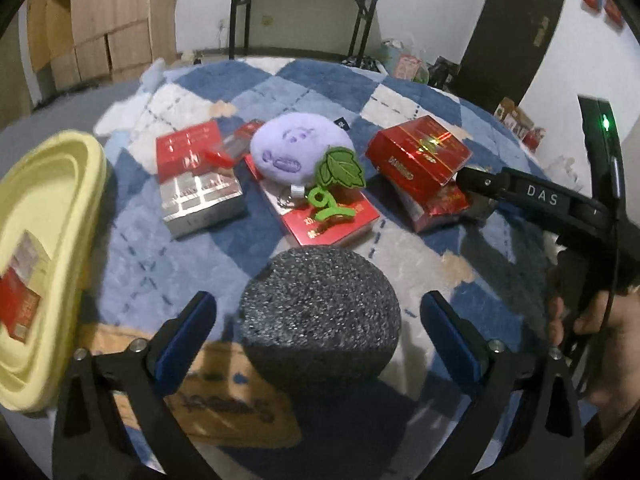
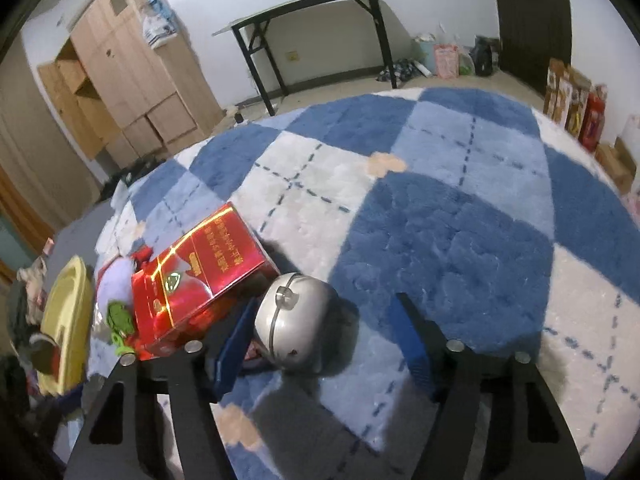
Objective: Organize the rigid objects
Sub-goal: 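Grasp the foam cylinder with the left gripper while the right gripper grasps the silver mouse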
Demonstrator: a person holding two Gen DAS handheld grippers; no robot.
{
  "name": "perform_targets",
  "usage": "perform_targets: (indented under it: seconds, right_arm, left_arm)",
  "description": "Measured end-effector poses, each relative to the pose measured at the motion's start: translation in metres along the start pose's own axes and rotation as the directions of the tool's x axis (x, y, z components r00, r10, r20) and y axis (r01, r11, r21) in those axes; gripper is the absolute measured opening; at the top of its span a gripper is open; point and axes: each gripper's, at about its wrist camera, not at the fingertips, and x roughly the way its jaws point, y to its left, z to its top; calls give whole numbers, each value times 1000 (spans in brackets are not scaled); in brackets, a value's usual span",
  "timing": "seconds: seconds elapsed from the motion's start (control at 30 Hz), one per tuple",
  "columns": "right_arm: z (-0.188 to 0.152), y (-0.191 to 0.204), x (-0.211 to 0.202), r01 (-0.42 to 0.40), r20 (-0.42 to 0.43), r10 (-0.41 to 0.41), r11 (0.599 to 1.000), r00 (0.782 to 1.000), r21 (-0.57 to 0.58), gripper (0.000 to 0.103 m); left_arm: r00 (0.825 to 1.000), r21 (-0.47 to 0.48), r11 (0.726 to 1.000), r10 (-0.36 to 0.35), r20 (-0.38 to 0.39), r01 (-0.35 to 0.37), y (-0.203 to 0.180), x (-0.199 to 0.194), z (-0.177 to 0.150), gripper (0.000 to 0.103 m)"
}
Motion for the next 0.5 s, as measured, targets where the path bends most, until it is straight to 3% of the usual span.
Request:
perform_targets:
  seconds: [0.07,0.13,0.23,0.4,0.5]
  right_arm:
    - [0,1,1,-12,12,13,1000,1000,-16,59]
    - [-2,7,4,-36,8,37,998,999,-58,48]
    - [-5,7,6,-30,22,32,997,999,-67,43]
    - [-5,-3,8,-89,14,90,994,996,-62,43]
    - [-8,-3,0,-82,20,84,993,996,-85,42]
  left_arm:
    - [1000,-7,1000,-7,-7,7,2,2,0,71]
    - [1000,15,1000,-2,-10,2,-1,3,-2,71]
    - [1000,75,997,16,9,-17,-10,1,-7,71]
    - [1000,40,999,9,-7,-9,-5,10,-5,72]
    - [1000,51,999,-10,-24,11,0,11,-3,69]
